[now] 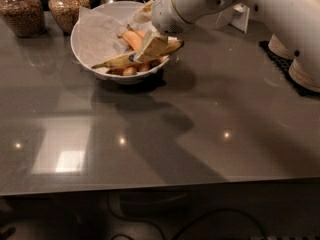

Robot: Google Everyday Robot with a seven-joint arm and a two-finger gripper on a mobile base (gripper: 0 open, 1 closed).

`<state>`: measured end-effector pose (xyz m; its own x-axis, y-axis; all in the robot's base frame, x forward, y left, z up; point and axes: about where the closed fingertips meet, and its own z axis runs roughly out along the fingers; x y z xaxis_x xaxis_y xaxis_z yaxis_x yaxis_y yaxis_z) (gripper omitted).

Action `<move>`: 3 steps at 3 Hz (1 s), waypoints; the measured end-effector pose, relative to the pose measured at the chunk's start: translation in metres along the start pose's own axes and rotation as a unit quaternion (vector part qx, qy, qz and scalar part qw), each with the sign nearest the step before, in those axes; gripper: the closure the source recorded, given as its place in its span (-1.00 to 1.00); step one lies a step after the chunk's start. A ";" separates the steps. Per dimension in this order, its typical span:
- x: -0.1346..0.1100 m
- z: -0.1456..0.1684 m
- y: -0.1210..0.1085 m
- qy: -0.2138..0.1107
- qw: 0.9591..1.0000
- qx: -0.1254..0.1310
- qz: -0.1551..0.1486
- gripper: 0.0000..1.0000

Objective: Pick banana from white bowl

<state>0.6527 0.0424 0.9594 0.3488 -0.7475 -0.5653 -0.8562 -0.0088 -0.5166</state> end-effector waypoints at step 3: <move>0.027 0.033 0.010 0.048 0.998 -0.023 -0.038 -0.24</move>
Offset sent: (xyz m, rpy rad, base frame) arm 0.0130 -0.0006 -0.0416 -0.1332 -0.0181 0.0287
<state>0.6660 0.0439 0.9179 0.3771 -0.8038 -0.4600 -0.8460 -0.0968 -0.5243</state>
